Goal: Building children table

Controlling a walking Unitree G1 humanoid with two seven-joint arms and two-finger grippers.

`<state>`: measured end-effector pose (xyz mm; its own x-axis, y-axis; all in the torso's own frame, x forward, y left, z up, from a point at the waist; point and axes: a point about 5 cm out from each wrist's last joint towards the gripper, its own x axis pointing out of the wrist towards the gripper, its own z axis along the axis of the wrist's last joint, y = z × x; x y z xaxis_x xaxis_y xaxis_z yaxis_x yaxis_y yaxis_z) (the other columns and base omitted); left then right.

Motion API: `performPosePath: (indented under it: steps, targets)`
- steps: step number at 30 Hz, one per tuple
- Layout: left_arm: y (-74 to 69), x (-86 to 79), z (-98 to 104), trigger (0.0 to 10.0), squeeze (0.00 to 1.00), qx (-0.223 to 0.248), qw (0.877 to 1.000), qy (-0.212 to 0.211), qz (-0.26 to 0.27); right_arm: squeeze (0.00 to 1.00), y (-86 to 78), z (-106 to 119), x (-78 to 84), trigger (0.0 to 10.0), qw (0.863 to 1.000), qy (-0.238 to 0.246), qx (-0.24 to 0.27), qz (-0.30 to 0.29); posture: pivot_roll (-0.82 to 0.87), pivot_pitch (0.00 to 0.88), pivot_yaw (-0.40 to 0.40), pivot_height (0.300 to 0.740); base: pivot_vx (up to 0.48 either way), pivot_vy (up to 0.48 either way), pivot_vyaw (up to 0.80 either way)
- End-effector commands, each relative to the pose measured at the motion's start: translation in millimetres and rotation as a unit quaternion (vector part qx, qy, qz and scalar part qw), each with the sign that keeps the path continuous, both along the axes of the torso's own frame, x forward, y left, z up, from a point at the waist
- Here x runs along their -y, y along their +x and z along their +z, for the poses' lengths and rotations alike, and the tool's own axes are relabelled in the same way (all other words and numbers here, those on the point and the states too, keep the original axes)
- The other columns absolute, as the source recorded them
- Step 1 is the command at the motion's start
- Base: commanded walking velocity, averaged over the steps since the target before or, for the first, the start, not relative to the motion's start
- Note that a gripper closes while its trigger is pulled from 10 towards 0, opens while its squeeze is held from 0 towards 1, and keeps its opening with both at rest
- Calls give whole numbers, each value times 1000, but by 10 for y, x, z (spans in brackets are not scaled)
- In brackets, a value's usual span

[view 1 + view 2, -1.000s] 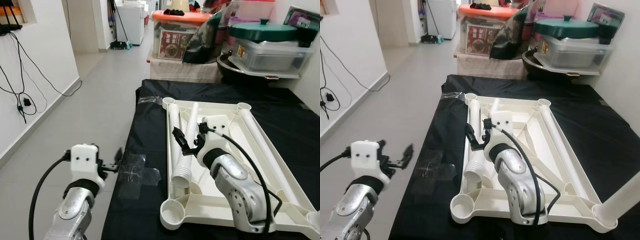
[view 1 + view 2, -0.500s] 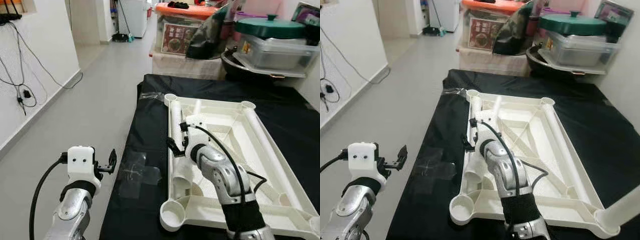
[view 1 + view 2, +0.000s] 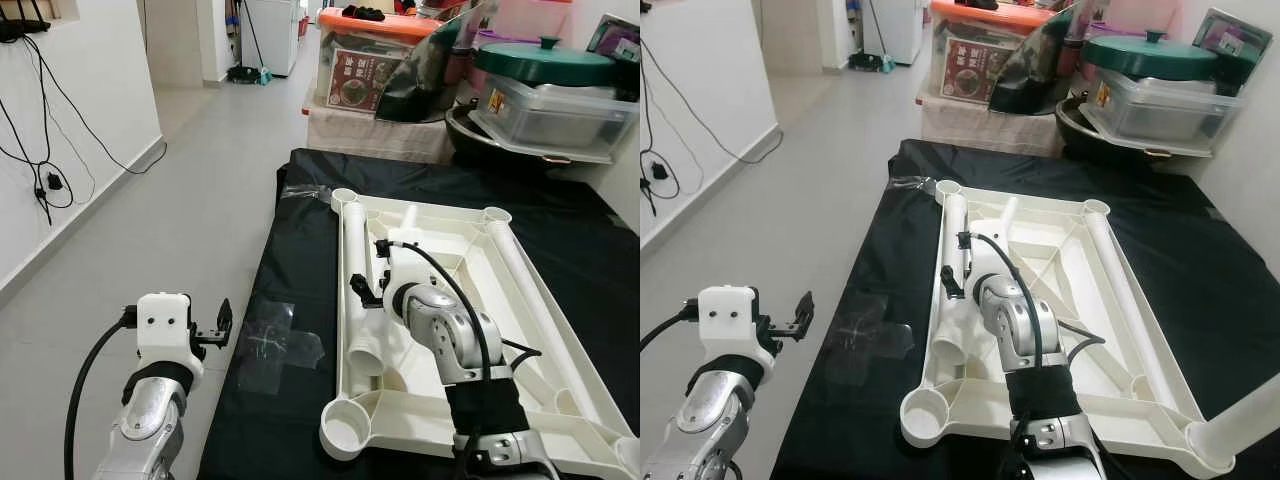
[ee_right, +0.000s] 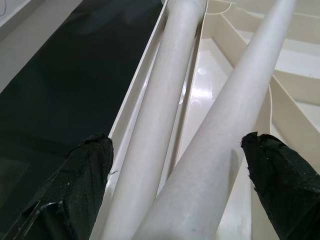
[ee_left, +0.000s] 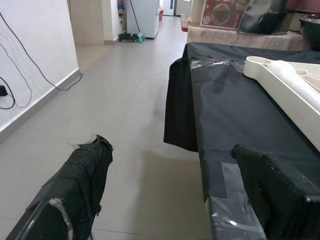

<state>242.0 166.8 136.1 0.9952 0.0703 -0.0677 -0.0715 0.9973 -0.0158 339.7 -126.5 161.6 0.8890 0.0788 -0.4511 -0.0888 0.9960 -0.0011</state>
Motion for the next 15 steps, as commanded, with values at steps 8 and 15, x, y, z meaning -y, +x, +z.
performPosePath:
  steps: [8,15]
  targets:
    - [-10,40,-50,10000,0,-8,1000,-1,-4,0,-74,-213,-78,10000,997,14,-78,-8,100,0,-135,740,0,0,0]
    - [-4,63,-54,10000,0,-9,1000,-2,-7,0,-111,-378,-31,10000,990,35,-133,-31,86,0,-145,740,0,0,0]
